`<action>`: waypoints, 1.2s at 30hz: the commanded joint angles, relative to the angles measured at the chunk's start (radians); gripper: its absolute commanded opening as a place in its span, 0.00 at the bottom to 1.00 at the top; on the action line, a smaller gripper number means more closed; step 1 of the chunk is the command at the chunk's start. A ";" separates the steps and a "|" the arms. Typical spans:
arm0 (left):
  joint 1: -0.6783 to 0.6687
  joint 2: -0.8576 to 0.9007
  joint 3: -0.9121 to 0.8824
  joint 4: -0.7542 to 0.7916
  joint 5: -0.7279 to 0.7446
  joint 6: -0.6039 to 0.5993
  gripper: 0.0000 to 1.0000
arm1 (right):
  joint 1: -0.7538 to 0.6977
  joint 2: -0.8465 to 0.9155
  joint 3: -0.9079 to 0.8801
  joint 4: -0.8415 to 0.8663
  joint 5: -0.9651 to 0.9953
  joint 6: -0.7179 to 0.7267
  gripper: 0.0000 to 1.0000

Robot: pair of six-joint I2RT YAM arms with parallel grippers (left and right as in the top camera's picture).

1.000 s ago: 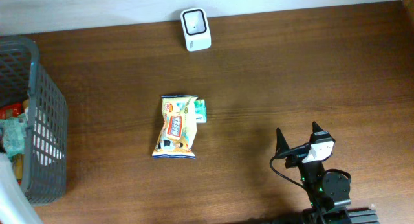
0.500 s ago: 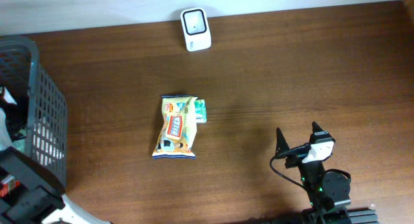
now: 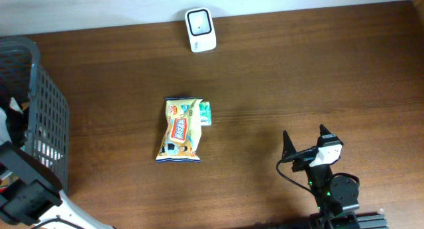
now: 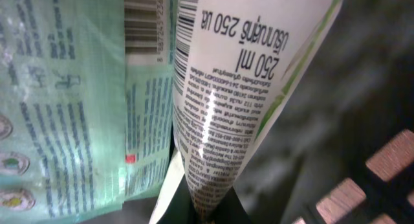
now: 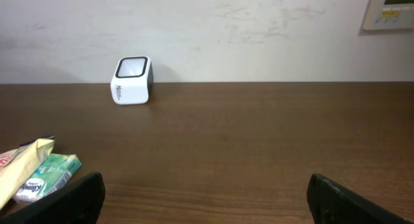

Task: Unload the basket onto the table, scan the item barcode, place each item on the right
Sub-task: 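Lift the white tube from the basket and set it beside the bag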

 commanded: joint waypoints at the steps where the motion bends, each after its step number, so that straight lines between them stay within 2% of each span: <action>1: 0.000 -0.080 0.182 -0.069 0.087 -0.016 0.00 | -0.006 -0.007 -0.007 0.000 0.009 0.003 0.98; 6: -0.024 -0.365 0.391 -0.089 0.182 -0.095 0.00 | -0.006 -0.007 -0.007 0.000 0.009 0.003 0.98; 8: -0.099 -0.519 0.394 -0.053 0.182 -0.112 0.00 | -0.006 -0.007 -0.007 0.000 0.009 0.003 0.98; 10: -0.213 -0.597 0.394 -0.064 0.181 -0.111 0.00 | -0.006 -0.007 -0.007 0.000 0.009 0.003 0.98; 12: -0.333 -0.591 0.384 -0.115 0.177 -0.111 0.00 | -0.006 -0.007 -0.007 0.000 0.009 0.003 0.98; 14: -0.488 -0.555 0.301 -0.169 0.155 -0.112 0.00 | -0.006 -0.007 -0.007 0.000 0.009 0.003 0.98; 17: -0.650 -0.467 0.061 -0.120 0.151 -0.120 0.00 | -0.006 -0.007 -0.007 0.000 0.009 0.003 0.98; 19: -0.715 -0.393 -0.117 -0.050 0.152 -0.172 0.00 | -0.006 -0.007 -0.007 0.000 0.009 0.003 0.98; 22: -0.772 -0.286 -0.310 0.040 0.160 -0.178 0.00 | -0.006 -0.007 -0.007 0.000 0.009 0.003 0.98; 26: -0.854 -0.221 -0.425 0.159 0.167 -0.255 0.00 | -0.006 -0.007 -0.007 0.000 0.009 0.003 0.98; 27: -0.875 -0.218 -0.436 0.175 0.177 -0.254 0.03 | -0.006 -0.007 -0.007 0.000 0.009 0.003 0.98; 28: -0.898 -0.218 -0.438 0.186 0.182 -0.254 0.28 | -0.006 -0.007 -0.007 0.000 0.009 0.003 0.98; 29: -0.915 -0.218 -0.438 0.197 0.182 -0.254 0.59 | -0.006 -0.007 -0.007 0.000 0.009 0.003 0.98; 30: -0.930 -0.218 -0.428 0.198 0.183 -0.254 0.95 | -0.006 -0.007 -0.007 0.000 0.009 0.003 0.98; 31: -0.930 -0.219 -0.386 0.170 0.182 -0.254 0.99 | -0.006 -0.007 -0.007 0.000 0.009 0.003 0.98; 33: -0.906 -0.232 -0.243 0.072 0.163 -0.249 0.99 | -0.006 -0.007 -0.007 0.000 0.009 0.003 0.98; 36: -0.830 -0.277 0.096 -0.111 0.068 -0.203 0.99 | -0.006 -0.007 -0.007 0.000 0.009 0.003 0.98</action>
